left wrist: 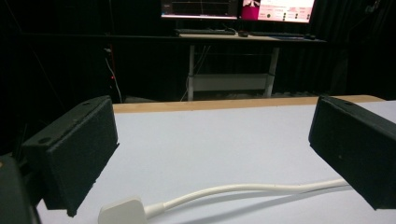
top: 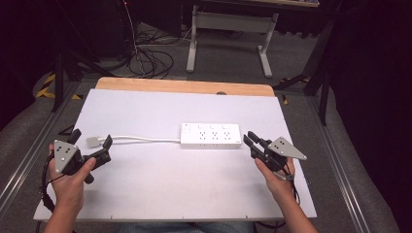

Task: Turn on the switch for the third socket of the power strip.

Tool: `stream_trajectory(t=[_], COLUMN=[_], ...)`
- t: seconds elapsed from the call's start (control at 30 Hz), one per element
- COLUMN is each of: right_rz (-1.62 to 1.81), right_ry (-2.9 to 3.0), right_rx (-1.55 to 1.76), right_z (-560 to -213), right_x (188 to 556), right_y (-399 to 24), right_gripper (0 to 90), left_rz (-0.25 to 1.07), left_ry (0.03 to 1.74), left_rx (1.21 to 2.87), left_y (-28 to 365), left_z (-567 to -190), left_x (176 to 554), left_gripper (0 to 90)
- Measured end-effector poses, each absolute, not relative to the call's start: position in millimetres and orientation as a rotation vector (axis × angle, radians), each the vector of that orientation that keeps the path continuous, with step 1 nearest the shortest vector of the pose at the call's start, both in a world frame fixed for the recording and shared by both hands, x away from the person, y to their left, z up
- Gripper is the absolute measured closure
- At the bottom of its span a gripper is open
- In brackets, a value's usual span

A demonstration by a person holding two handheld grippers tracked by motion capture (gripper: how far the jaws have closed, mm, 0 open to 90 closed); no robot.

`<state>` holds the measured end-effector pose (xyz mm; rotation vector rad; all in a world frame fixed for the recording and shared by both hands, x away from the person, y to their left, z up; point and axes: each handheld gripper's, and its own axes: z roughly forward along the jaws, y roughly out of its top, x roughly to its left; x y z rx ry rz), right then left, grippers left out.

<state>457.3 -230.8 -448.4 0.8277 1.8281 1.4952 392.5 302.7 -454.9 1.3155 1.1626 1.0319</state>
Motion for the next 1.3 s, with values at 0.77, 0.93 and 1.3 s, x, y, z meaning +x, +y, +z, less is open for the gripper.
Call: stream_trajectory(t=[0.77,0.93,1.3], right_rz=[1.422,1.418,1.403], right_ry=[1.908,1.923,1.975], right_rx=[0.858,0.87,0.842], right_z=[-433.4,-430.0,-425.3], right_x=[474.2,481.6,494.7], right_y=[-225.4,-220.7,-197.5], right_gripper=[90.0,90.0,90.0], left_rz=[1.038,1.04,1.042], left_ry=[1.161,1.164,1.162], left_rx=[1.319,1.321,1.322], left_y=[303.0,303.8,304.3], left_z=[-455.0,-455.5,-455.5], left_x=[391.5,390.9,390.5], left_gripper=[2.2,2.1,2.1])
